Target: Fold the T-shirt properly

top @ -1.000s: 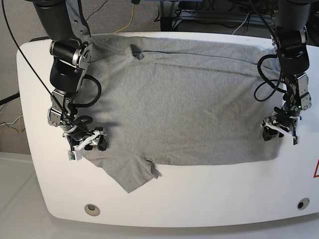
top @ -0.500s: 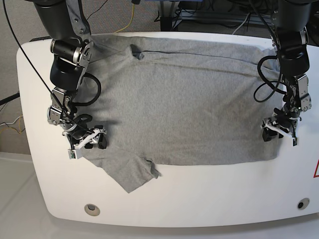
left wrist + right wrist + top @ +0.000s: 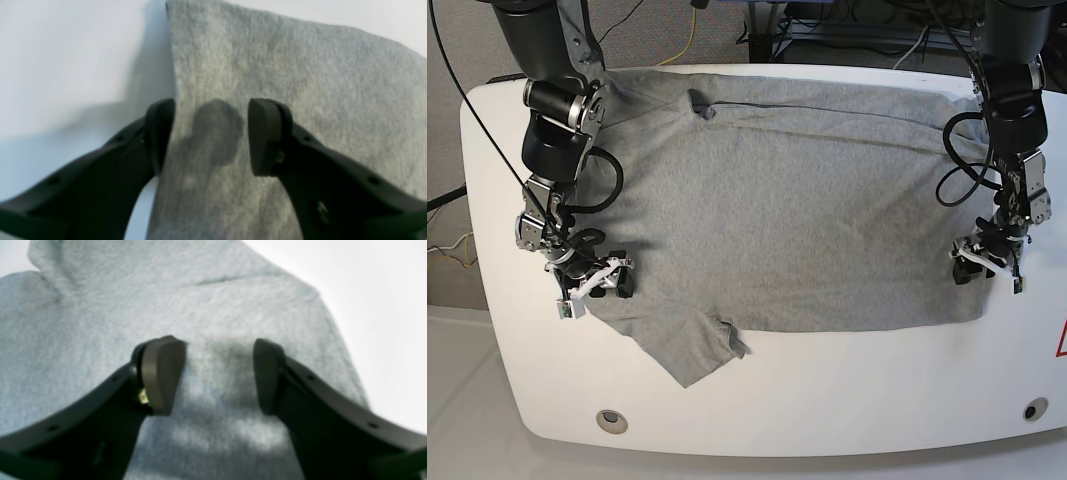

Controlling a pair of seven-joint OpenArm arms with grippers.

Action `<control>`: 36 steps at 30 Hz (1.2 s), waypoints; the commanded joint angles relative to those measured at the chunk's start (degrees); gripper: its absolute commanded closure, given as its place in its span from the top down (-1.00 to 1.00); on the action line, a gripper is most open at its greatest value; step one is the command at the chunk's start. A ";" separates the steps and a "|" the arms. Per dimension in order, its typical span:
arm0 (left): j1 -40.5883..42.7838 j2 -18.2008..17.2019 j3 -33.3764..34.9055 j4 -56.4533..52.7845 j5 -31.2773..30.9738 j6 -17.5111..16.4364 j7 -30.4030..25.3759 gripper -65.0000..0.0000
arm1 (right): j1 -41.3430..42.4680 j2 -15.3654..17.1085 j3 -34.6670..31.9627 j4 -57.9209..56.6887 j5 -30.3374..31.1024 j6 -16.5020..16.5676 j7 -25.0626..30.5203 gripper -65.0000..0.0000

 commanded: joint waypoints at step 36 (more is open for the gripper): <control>-0.11 -2.27 0.49 2.23 -0.19 -0.34 -0.38 0.02 | 2.89 1.15 -0.23 -0.74 -0.77 -2.64 7.48 0.10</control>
